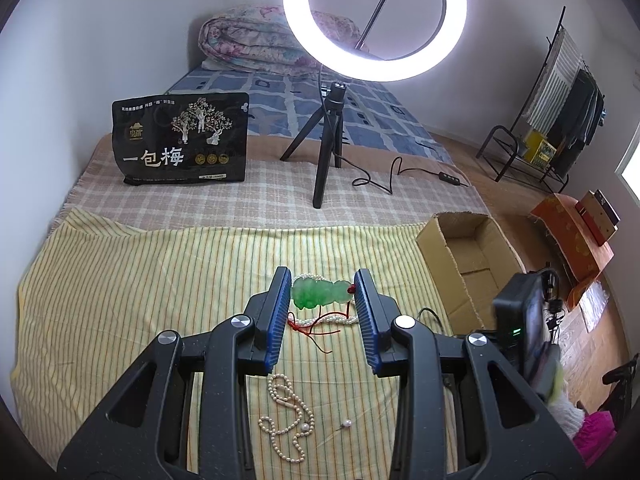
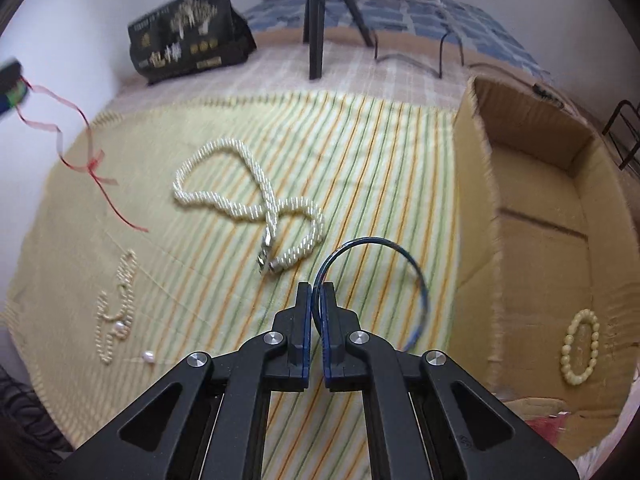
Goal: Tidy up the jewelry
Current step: 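Carry the jade pendant and blue bangle over the cardboard box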
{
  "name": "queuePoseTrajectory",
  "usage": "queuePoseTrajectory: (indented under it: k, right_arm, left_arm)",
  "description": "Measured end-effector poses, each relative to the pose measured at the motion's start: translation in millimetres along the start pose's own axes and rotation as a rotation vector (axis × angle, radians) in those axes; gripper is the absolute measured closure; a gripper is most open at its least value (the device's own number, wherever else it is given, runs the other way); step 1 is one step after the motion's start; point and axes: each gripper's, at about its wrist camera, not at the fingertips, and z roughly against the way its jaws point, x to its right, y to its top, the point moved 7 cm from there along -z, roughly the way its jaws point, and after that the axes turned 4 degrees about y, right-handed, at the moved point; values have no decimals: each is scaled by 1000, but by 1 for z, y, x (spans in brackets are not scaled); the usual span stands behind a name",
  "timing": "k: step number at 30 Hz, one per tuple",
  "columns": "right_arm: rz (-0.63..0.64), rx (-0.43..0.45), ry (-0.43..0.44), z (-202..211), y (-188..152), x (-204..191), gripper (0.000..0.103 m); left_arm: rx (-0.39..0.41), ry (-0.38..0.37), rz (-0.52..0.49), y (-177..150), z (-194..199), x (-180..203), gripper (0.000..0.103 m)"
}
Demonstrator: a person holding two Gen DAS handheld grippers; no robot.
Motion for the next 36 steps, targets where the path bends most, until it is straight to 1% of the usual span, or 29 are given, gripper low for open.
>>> queuePoseTrajectory:
  k: [8,12,20,28,36]
  right_arm:
    - [-75,142,71,55,21,13,101]
    - [-98,197,52,76,34,30,101]
    - [-167,273,2,108,39,77,101]
    - [-193,303,-43,123,46,117,101]
    - [-208,319,-63,123,56,147,101]
  left_arm:
    - [11,-28,-20,3,2,23,71]
    - [6,-48,-36,2,0,39,71]
    - [3,-111,-86,5,-4,87,71]
    - [-4,-163,-140,13,-13,137,71]
    - [1,-231,-172,28,-19,189,71]
